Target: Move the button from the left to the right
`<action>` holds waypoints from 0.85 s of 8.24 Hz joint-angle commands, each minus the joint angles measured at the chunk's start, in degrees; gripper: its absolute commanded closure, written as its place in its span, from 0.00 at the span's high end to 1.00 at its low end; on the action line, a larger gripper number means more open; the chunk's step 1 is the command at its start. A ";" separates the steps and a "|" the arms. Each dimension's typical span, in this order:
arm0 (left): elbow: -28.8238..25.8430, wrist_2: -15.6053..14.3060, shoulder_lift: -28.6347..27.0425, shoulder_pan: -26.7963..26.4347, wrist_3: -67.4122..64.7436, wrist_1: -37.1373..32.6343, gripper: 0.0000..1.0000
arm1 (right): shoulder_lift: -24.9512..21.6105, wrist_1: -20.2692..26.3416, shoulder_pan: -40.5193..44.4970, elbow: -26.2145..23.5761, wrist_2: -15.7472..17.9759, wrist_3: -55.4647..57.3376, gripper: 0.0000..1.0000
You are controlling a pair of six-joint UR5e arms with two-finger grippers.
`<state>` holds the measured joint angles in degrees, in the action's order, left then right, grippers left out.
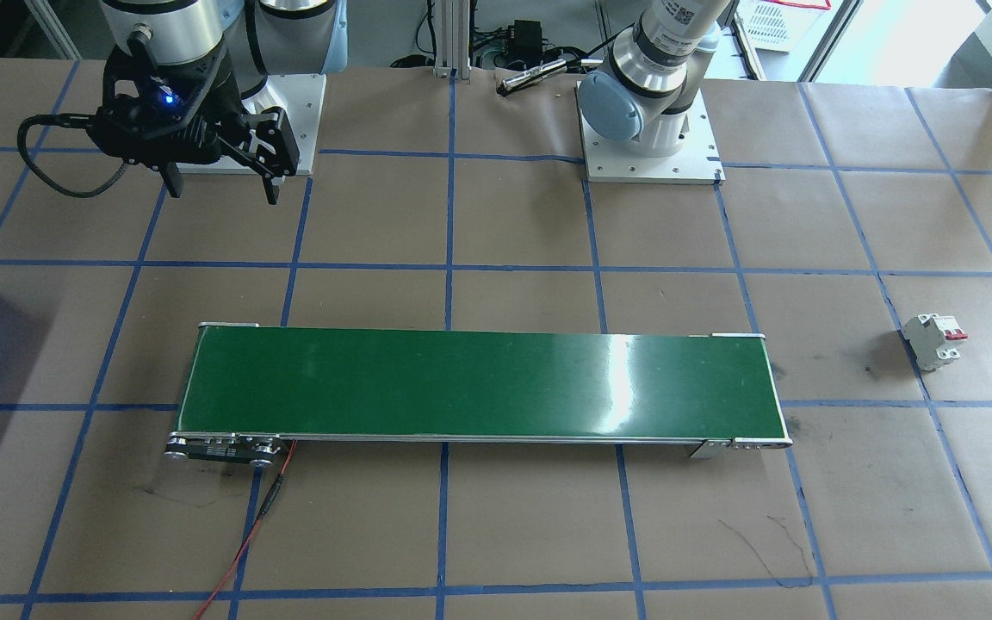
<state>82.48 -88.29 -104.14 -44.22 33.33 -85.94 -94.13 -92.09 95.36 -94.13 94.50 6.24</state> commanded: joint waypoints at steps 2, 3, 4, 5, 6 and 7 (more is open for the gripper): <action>0.22 -5.29 5.07 -6.74 -4.49 -0.63 0.09 | 0.00 0.07 0.00 0.00 0.08 0.00 1.00; 0.31 -5.14 5.09 -9.45 -9.90 -1.76 0.10 | 0.00 0.07 0.00 0.00 0.08 0.00 1.00; 0.31 -5.75 5.00 -13.40 -15.35 -2.03 0.10 | 0.00 0.07 0.00 0.00 0.08 0.00 1.00; 0.31 -5.84 6.39 -15.61 -19.23 -2.38 0.10 | 0.00 0.07 0.00 0.00 0.08 0.00 1.00; 0.40 -5.06 6.06 -16.33 -25.45 -4.82 0.10 | 0.00 0.07 0.00 0.00 0.08 0.00 1.00; 0.75 -4.35 5.79 -18.43 -28.90 -6.06 0.09 | 0.00 0.07 0.00 0.00 0.08 0.00 1.00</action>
<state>82.86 -93.62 -98.28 -59.29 12.59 -89.41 -94.13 -92.02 95.36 -94.13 94.57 6.24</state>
